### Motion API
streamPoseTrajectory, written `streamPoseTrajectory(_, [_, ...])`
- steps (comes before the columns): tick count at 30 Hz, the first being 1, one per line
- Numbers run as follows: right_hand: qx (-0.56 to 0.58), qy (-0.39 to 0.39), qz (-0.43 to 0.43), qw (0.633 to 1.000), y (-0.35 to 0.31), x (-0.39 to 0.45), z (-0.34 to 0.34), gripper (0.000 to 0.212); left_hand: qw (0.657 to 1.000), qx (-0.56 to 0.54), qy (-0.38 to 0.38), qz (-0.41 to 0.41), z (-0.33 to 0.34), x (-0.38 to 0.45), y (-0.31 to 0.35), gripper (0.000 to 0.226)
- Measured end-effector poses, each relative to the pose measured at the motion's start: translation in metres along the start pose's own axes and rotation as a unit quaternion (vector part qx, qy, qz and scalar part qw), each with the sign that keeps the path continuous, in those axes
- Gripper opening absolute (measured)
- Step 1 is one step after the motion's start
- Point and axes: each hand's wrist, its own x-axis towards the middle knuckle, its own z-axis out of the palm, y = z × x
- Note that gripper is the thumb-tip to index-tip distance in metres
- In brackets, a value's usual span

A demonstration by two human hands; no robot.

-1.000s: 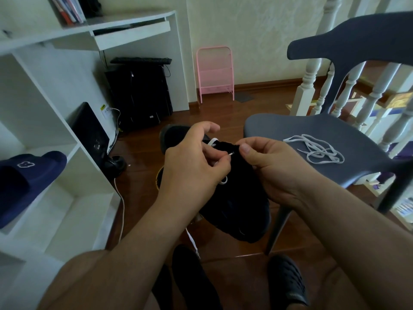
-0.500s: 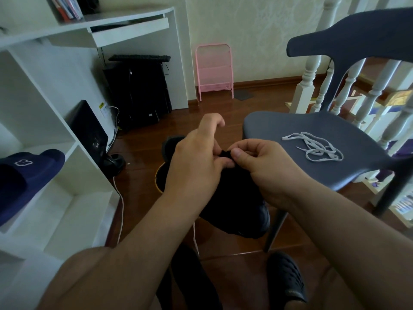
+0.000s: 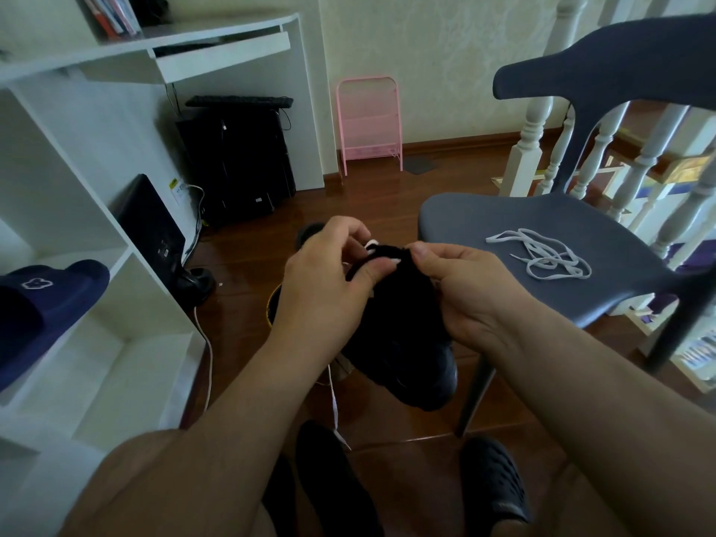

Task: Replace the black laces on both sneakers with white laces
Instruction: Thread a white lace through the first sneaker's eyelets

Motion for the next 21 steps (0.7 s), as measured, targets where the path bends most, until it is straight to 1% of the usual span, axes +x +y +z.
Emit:
streamPoseTrajectory(1, [0.019, 0.015, -0.008, 1.0, -0.003, 0.001, 0.0, 0.022, 1.0, 0.003, 0.022, -0.006, -0.001, 0.001, -0.002, 0.024])
streamPoseTrajectory(2, [0.04, 0.024, -0.016, 0.999, -0.006, 0.002, 0.0, 0.023, 0.999, 0.014, 0.04, -0.016, -0.003, 0.0, -0.004, 0.025])
streamPoseTrajectory(3, [0.059, 0.029, -0.024, 0.998, -0.009, 0.002, -0.001, 0.024, 0.998, 0.023, 0.043, -0.037, -0.005, -0.001, -0.007, 0.033])
streamPoseTrajectory(4, [0.08, 0.028, -0.029, 0.996, -0.012, 0.001, -0.001, 0.024, 0.996, 0.026, 0.03, -0.075, -0.006, -0.002, -0.01, 0.042])
streamPoseTrajectory(6, [0.113, 0.02, -0.034, 0.993, -0.015, 0.0, -0.003, 0.024, 0.985, 0.011, -0.031, -0.168, -0.007, -0.006, -0.014, 0.055])
streamPoseTrajectory(7, [0.121, 0.023, -0.036, 0.992, -0.016, 0.001, -0.003, 0.024, 0.975, -0.005, -0.062, -0.211, -0.005, -0.007, -0.017, 0.058])
streamPoseTrajectory(9, [0.128, 0.023, -0.042, 0.991, -0.015, 0.001, -0.004, 0.025, 0.949, -0.079, -0.104, -0.288, 0.0, -0.008, -0.021, 0.057])
streamPoseTrajectory(11, [0.118, 0.019, -0.045, 0.992, -0.012, 0.001, -0.002, 0.026, 0.922, -0.173, -0.103, -0.331, 0.006, -0.007, -0.025, 0.044])
streamPoseTrajectory(12, [0.107, 0.012, -0.048, 0.993, -0.01, 0.0, 0.0, 0.025, 0.919, -0.211, -0.08, -0.325, 0.01, -0.006, -0.025, 0.031])
streamPoseTrajectory(13, [0.094, 0.007, -0.055, 0.994, -0.008, -0.001, 0.001, 0.024, 0.925, -0.225, -0.042, -0.303, 0.013, -0.006, -0.026, 0.016])
streamPoseTrajectory(14, [0.087, 0.003, -0.063, 0.994, -0.006, -0.002, 0.003, 0.023, 0.936, -0.221, 0.0, -0.274, 0.014, -0.006, -0.027, 0.006])
streamPoseTrajectory(16, [0.083, 0.006, -0.082, 0.993, -0.006, -0.003, 0.004, 0.025, 0.952, -0.207, 0.055, -0.221, 0.016, -0.007, -0.029, 0.008])
streamPoseTrajectory(18, [0.067, 0.005, -0.099, 0.993, -0.008, -0.005, 0.005, 0.018, 0.963, -0.192, 0.073, -0.175, 0.015, -0.009, -0.029, 0.008])
streamPoseTrajectory(20, [0.05, 0.014, -0.108, 0.993, -0.011, -0.004, 0.004, 0.009, 0.975, -0.157, 0.079, -0.133, 0.013, -0.01, -0.03, 0.002])
streamPoseTrajectory(21, [0.053, 0.019, -0.105, 0.993, -0.011, -0.003, 0.003, 0.006, 0.979, -0.142, 0.082, -0.118, 0.014, -0.011, -0.03, 0.005])
